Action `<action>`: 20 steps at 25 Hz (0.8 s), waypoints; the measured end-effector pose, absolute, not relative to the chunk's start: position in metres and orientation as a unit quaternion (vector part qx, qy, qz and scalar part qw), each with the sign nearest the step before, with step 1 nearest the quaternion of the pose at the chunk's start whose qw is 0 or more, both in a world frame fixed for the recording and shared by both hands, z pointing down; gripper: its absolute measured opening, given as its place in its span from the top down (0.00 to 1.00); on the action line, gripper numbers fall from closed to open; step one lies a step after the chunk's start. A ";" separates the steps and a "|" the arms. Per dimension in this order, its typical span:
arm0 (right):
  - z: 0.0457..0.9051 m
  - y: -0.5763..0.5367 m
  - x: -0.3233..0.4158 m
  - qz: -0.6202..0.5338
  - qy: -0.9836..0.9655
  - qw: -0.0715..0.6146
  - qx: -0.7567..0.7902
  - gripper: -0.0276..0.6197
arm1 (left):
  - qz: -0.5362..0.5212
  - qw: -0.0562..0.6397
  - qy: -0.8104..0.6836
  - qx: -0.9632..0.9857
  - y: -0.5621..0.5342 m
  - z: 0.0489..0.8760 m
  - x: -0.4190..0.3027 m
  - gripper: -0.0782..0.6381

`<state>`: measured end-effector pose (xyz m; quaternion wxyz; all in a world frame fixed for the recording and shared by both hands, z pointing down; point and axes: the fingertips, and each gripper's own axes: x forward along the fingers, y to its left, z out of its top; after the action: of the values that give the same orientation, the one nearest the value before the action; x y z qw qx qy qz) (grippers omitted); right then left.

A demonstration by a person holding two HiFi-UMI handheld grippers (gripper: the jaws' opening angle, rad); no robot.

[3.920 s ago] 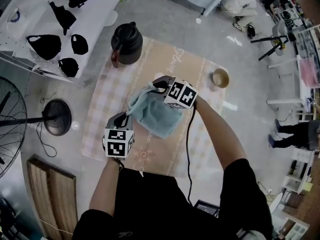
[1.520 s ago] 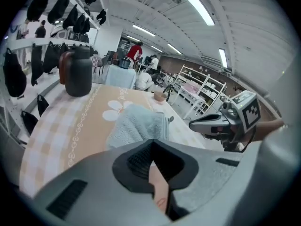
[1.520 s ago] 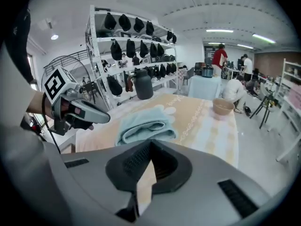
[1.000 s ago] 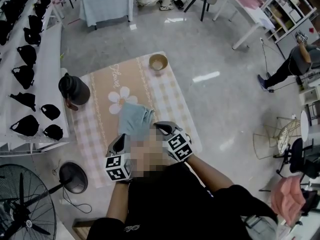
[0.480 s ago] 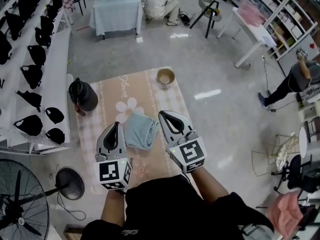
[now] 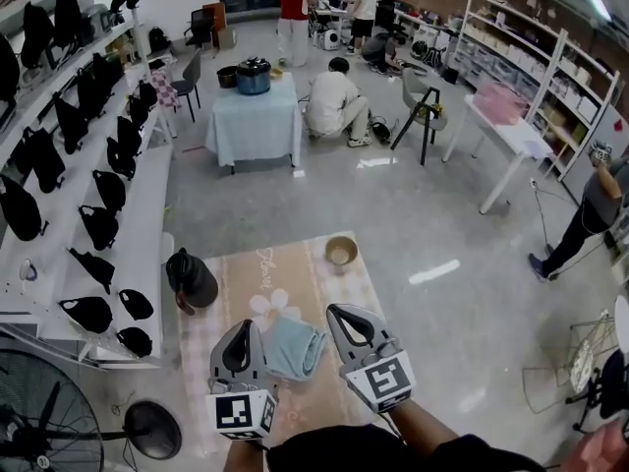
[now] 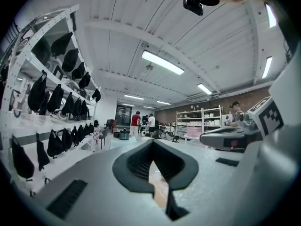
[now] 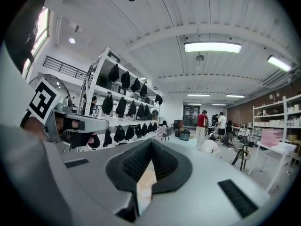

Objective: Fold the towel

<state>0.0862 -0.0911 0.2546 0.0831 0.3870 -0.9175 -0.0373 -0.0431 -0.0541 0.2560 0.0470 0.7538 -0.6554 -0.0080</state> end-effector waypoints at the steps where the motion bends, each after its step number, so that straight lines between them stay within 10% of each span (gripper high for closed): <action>1: 0.257 -0.092 0.088 -0.036 -0.917 0.086 0.388 0.95 | -0.008 0.045 -0.658 0.752 -0.055 0.256 -0.043 0.89; 20: 0.246 -0.094 0.106 -0.044 -0.918 0.067 0.388 0.95 | 0.005 0.029 -0.654 0.756 -0.056 0.254 -0.021 0.89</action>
<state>0.1059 -0.0940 0.2464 0.0670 0.3877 -0.9183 -0.0443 -0.0205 -0.0564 0.2536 0.0289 0.7559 -0.6540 0.0050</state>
